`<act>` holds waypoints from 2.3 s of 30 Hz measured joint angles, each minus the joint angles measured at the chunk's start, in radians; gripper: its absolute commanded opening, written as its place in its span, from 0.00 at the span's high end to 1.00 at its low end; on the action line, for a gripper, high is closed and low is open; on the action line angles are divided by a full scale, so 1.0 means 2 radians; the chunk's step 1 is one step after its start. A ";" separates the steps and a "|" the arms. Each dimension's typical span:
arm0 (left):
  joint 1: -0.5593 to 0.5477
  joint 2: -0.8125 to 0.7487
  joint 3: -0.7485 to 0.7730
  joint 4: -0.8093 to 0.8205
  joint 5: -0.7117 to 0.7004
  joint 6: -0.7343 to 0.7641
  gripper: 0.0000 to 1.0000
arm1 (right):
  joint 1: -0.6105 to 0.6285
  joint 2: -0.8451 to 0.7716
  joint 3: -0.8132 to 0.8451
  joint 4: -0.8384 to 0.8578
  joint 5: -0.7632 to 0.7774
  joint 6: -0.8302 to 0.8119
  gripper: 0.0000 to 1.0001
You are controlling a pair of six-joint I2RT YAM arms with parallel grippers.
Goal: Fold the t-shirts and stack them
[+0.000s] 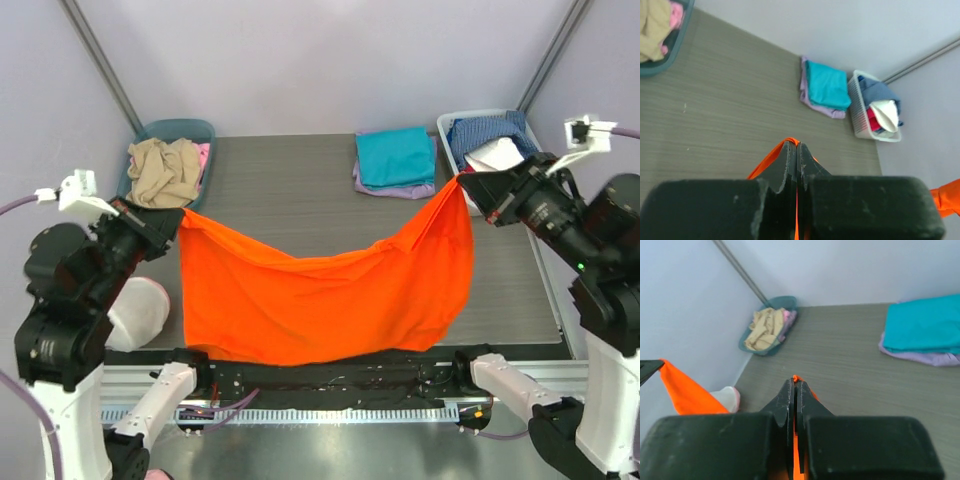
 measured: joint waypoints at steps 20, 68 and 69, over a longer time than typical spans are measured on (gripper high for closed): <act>0.000 0.469 0.391 0.080 -0.012 0.023 1.00 | -0.045 0.455 0.358 0.060 0.088 -0.024 0.99; 0.000 -0.011 -0.560 0.206 -0.084 -0.098 1.00 | -0.035 -0.021 -0.651 0.174 -0.071 0.072 0.80; 0.000 -0.010 -0.557 0.204 -0.085 -0.098 1.00 | -0.030 -0.008 -0.648 0.174 -0.075 0.070 0.72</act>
